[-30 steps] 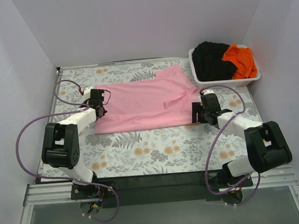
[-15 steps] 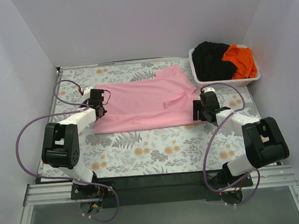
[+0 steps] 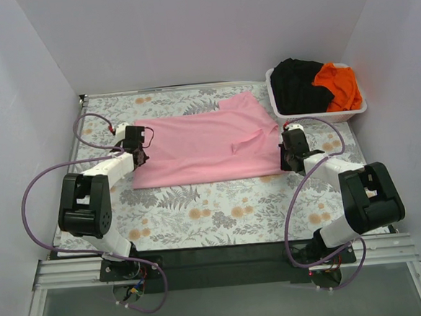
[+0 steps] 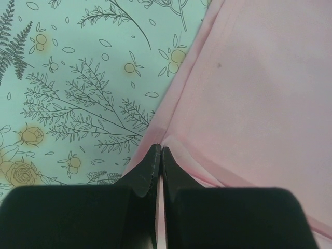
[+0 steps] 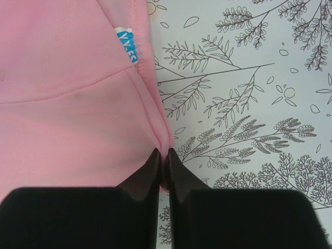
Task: Fold and stack the t-shirts
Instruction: Fold the tshirt
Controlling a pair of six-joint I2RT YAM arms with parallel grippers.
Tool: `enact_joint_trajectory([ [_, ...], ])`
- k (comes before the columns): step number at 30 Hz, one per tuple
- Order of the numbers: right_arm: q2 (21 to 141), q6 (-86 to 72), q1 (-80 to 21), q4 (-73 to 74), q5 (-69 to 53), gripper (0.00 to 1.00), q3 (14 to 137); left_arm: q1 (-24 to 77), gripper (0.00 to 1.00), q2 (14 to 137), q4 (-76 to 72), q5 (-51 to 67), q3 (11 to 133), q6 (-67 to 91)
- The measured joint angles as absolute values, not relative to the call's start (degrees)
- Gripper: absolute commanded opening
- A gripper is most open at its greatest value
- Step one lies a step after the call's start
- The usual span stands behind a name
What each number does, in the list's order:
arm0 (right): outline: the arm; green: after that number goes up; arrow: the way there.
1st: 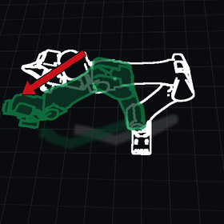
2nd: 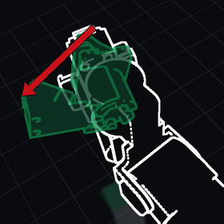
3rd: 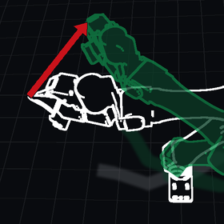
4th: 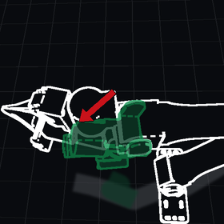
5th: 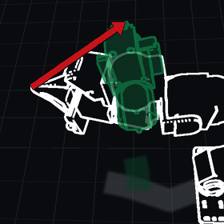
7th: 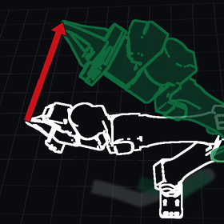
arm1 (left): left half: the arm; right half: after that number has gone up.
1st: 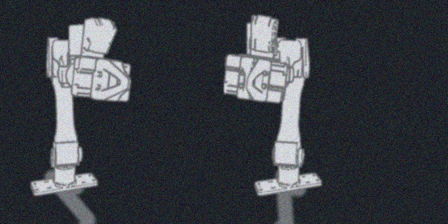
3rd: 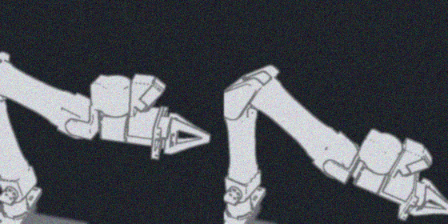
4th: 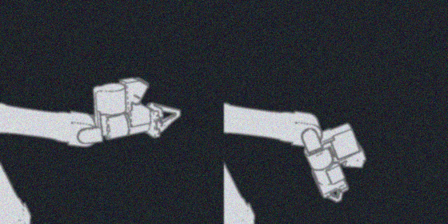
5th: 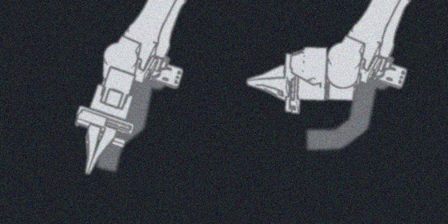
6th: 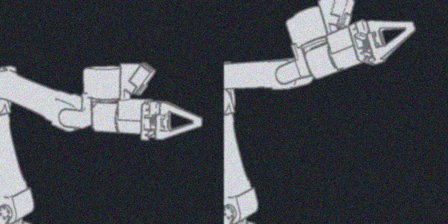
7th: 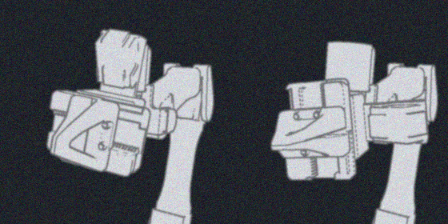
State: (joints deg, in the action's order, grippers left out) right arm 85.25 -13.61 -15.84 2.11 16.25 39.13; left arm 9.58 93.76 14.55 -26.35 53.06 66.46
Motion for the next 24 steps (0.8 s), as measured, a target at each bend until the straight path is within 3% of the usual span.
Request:
enact_joint_trajectory([
  [16, 85.3, -13.5, -15.8, 3.5, 16.2, 0.01, 39.7, 6.9, 0.00, 95.8, 13.9, -25.5, 55.1, 65.8],
  [17, 85.3, -13.5, -15.8, 3.6, 16.1, 0.01, 39.7, 6.8, 0.06, 96.2, 13.8, -25.5, 55.5, 65.8],
  [20, 85.3, -13.5, -15.8, 3.6, 16.0, 0.01, 39.7, 6.4, 0.39, 96.6, 14.0, -25.6, 55.9, 65.1],
  [21, 85.3, -13.4, -15.7, 3.7, 16.1, 0.03, 39.7, 6.3, 0.57, 96.7, 14.0, -25.8, 56.0, 65.0],
  [22, 85.3, -13.4, -15.7, 3.9, 16.1, 0.09, 39.8, 6.1, 0.64, 96.7, 14.1, -26.1, 56.0, 64.9],
  [24, 85.3, -13.7, -15.6, 4.4, 16.1, 0.36, 40.0, 5.9, 0.77, 96.7, 14.2, -26.9, 56.0, 65.4],
])
